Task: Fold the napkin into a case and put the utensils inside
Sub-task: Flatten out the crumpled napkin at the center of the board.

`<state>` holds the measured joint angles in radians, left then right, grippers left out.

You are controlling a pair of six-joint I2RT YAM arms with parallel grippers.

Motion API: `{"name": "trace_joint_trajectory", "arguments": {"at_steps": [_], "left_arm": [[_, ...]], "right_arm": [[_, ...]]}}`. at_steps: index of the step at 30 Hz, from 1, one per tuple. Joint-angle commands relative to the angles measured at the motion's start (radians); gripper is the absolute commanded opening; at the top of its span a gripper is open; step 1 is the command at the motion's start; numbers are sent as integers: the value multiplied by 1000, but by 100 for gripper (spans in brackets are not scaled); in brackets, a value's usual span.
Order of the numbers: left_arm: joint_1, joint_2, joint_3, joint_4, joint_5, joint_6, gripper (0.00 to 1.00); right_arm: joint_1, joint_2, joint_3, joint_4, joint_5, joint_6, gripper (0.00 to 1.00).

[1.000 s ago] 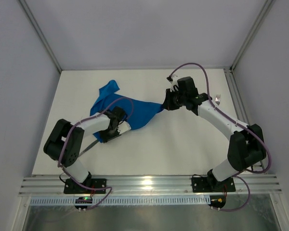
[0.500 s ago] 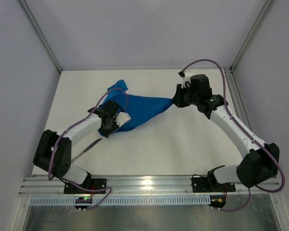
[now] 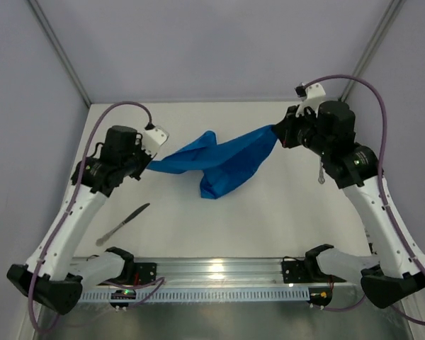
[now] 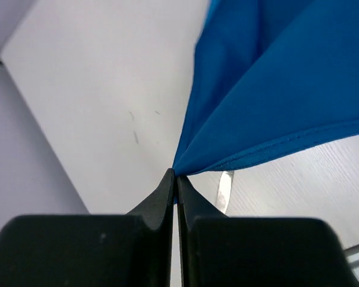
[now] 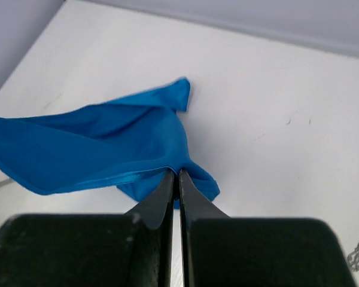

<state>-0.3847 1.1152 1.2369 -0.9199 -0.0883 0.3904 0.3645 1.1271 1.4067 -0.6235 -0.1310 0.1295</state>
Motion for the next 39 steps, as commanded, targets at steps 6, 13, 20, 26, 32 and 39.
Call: {"name": "trace_joint_trajectory", "arguments": {"at_steps": [6, 13, 20, 26, 32, 39], "left_arm": [[4, -140, 453, -152, -142, -24, 0], [4, 42, 677, -100, -162, -24, 0], [38, 381, 811, 125, -203, 27, 0], [147, 685, 1203, 161, -185, -15, 0], [161, 718, 1236, 228, -153, -15, 0], [161, 629, 1036, 272, -93, 4, 0]], "right_arm": [[-2, -135, 319, -212, -25, -50, 4], [-2, -34, 353, -179, -16, -33, 4], [-136, 442, 690, -70, -91, -11, 4], [-246, 782, 1175, -65, -122, 62, 4], [-317, 737, 1078, 84, -127, 85, 4], [-331, 617, 898, 39, -58, -73, 4]]}}
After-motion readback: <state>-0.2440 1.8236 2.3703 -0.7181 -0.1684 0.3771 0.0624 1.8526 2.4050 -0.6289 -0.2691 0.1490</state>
